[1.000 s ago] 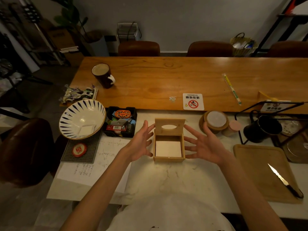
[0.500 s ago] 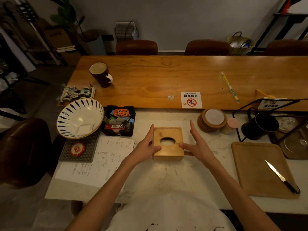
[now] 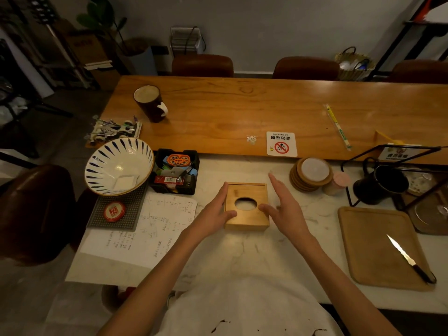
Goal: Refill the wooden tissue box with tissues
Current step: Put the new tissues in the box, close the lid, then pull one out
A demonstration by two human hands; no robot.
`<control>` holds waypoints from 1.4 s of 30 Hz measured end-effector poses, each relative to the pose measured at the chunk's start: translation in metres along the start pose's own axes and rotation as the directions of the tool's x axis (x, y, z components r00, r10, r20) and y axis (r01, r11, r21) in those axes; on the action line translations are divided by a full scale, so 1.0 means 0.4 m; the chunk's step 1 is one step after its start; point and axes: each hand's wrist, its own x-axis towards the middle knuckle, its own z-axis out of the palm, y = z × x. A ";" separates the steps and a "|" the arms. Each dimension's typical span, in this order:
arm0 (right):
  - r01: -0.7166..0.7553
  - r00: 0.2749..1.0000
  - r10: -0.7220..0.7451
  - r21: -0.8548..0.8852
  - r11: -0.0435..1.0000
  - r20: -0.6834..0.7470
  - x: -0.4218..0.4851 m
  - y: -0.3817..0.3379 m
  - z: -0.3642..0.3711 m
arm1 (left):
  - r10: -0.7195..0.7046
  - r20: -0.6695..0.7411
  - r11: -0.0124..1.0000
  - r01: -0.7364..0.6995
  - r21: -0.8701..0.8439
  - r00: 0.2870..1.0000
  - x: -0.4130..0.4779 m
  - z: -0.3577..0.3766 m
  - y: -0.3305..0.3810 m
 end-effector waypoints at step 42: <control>0.175 0.983 -0.176 -0.476 0.862 0.043 0.013 -0.080 0.039 | 0.112 -0.145 0.993 -0.117 -0.021 0.983 0.019 0.036 -0.051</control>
